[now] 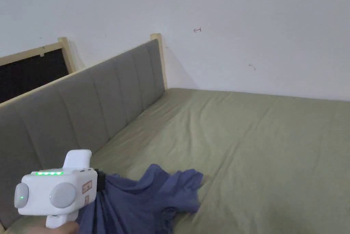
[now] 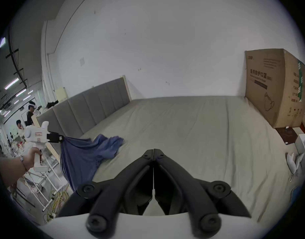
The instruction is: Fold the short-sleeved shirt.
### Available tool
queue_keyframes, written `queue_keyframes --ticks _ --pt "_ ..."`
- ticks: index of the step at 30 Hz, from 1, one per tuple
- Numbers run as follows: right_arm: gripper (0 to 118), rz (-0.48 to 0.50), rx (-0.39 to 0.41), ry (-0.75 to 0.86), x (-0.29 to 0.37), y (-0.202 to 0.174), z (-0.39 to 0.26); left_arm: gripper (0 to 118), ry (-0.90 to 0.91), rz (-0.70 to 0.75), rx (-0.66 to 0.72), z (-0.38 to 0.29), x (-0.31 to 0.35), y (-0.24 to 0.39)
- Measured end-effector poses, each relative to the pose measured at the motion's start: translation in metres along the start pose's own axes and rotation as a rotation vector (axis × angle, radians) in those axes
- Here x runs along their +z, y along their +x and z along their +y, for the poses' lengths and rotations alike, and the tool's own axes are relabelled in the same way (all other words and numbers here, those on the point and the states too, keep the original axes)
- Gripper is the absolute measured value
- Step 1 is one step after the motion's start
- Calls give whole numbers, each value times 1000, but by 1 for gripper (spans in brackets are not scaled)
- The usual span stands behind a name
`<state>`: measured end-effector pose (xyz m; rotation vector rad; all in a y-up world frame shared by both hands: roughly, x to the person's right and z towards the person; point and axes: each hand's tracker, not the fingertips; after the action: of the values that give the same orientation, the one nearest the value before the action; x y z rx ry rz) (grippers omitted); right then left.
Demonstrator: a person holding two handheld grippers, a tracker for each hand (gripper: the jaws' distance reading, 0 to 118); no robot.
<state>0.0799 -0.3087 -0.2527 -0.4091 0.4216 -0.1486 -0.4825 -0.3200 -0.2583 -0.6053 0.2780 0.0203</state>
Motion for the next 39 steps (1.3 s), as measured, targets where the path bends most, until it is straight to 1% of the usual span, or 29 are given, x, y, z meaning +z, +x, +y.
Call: queue_keyframes --ticks 3,6,7,13,16,17,19,22,25,29,30,32,33,34,35,36,39 --pt "0 -4 -38 45 15 5 7 0 107 -60 -100 30 36 26" --pt "0 -16 -59 86 33 10 14 0 209 -184 -104 63 69 58" --pt "0 -26 -59 101 39 12 16 0 257 -220 -124 73 102 91" --pt "0 -101 -55 171 75 29 29 0 442 -501 -215 119 173 200" --pt "0 -146 -63 209 96 41 35 0 470 -634 -249 133 196 257" --pt "0 -157 -67 219 99 52 34 0 464 -673 -250 135 199 271" --pt "0 -188 -73 241 111 62 36 0 439 -754 -256 137 200 300" --pt "0 -227 -85 259 124 77 36 0 373 -803 -313 128 184 347" --pt "0 -272 -104 256 132 96 29 0 173 -834 -283 112 140 396" --pt "0 -333 -167 208 131 120 11 1 -276 -873 -236 63 57 456" --pt "0 -343 -180 192 129 124 6 1 -390 -863 -204 47 37 466" --pt "0 -348 -195 159 126 131 -3 2 -533 -817 -152 18 5 479" --pt "0 -350 -196 141 123 133 -7 6 -588 -793 -134 5 -7 481" --pt "0 -354 -192 124 121 135 -10 15 -612 -792 -118 -5 -15 482" --pt "0 -357 -188 111 119 136 -13 48 -629 -793 -96 -12 -21 481" --pt "0 -356 -183 103 118 136 -15 75 -642 -794 -85 -19 -24 479" --pt "0 -353 -178 85 112 138 -17 118 -670 -809 -44 -26 -31 471"
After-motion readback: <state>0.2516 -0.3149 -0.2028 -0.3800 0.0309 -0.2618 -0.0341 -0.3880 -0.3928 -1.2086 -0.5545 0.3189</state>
